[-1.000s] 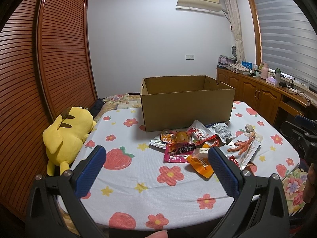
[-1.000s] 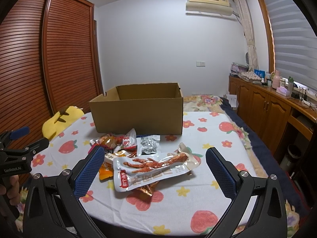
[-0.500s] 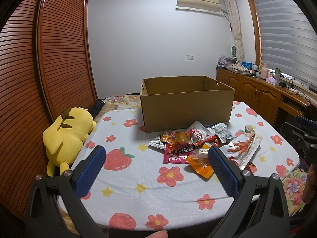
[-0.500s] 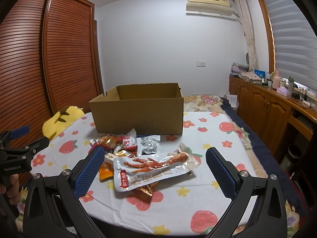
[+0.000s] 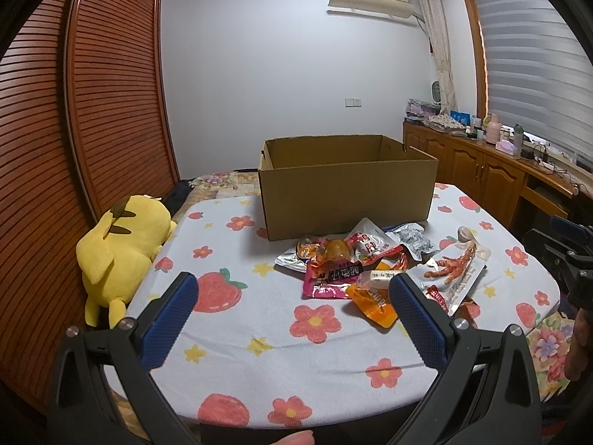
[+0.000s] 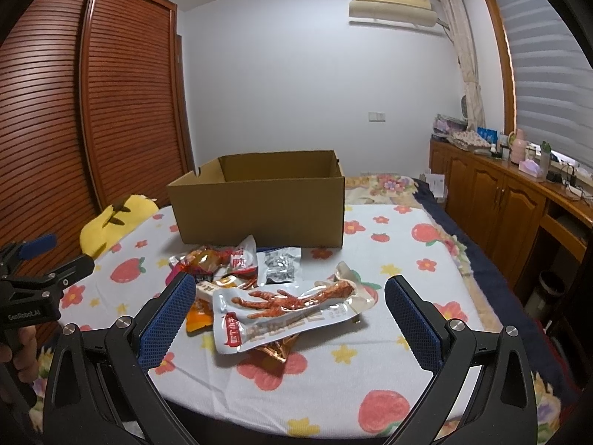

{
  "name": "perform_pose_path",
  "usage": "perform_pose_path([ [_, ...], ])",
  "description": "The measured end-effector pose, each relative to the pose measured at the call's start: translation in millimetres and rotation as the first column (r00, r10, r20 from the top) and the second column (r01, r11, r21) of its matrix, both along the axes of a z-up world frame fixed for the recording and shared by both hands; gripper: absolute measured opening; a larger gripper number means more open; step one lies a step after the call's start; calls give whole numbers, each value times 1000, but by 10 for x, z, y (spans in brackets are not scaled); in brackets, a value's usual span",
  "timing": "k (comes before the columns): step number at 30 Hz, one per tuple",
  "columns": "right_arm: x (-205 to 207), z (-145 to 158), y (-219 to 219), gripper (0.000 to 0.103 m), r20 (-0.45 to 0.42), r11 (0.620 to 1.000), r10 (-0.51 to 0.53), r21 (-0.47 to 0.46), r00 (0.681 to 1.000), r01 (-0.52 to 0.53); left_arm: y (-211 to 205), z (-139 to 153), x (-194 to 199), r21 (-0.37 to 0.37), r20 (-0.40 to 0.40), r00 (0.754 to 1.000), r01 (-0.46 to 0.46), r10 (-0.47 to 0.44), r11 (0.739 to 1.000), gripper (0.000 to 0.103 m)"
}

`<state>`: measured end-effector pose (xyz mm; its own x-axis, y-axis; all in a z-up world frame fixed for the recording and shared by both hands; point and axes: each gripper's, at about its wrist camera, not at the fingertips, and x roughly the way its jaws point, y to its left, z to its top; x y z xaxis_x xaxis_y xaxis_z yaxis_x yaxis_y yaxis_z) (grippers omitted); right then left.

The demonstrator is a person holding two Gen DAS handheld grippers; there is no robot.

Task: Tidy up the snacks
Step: 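Grasp the white cake bar with the left tool while the right tool grasps the chicken-feet pack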

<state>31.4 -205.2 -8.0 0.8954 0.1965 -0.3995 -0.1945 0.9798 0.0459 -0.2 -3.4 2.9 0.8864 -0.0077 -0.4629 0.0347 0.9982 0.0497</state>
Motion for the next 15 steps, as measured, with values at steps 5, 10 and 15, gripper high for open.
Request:
perform_pose_path([
  [5, 44, -68, -16, 103, -22, 1000, 1, 2, 1000, -1, -9, -112, 52, -7, -28, 1000, 7, -7, 1000, 103],
  [10, 116, -189, -30, 103, -56, 1000, 4, 1, 998, -4, -20, -246, 128, -19, -67, 998, 15, -16, 1000, 103],
  [15, 207, -314, -40, 103, -96, 1000, 15, 8, 995, -14, -61, -365, 209, -20, -99, 995, 31, -32, 999, 103],
])
